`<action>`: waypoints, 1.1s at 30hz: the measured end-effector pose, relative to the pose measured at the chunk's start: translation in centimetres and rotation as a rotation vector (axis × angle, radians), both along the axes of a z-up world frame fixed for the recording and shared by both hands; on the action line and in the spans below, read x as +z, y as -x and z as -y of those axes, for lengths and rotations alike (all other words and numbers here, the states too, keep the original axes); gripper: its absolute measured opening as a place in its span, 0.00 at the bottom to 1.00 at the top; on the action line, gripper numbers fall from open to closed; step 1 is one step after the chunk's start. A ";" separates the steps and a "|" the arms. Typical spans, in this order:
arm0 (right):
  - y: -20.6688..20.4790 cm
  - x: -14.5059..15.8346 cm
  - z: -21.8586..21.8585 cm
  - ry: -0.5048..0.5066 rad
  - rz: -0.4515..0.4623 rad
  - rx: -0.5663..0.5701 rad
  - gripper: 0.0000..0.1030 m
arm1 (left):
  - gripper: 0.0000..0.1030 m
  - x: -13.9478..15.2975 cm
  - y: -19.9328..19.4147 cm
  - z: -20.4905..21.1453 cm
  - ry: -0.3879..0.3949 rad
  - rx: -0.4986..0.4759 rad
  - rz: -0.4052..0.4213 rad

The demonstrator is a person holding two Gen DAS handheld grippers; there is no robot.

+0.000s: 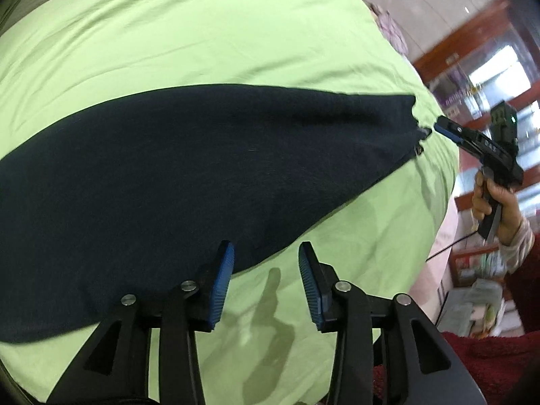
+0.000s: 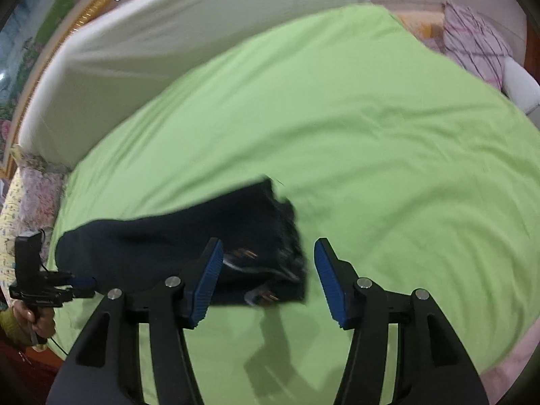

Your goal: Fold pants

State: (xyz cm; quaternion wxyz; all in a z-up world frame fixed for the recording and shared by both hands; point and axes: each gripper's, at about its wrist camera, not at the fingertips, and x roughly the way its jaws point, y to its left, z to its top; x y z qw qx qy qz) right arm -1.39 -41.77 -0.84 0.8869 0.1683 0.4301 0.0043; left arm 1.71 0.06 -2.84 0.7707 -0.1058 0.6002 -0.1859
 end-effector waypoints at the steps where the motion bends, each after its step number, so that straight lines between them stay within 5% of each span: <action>1: -0.2 0.4 -0.5 -0.007 0.017 0.007 0.56 | 0.43 0.2 0.3 -0.5 0.002 0.023 0.003; 17: -7.0 -1.6 -21.0 -0.169 -0.004 0.478 0.56 | 0.50 0.9 7.8 -14.6 0.076 0.593 -0.017; 33: -7.7 -4.9 -36.9 -0.044 -0.080 0.912 0.56 | 0.54 0.5 10.1 -22.5 0.087 0.947 -0.036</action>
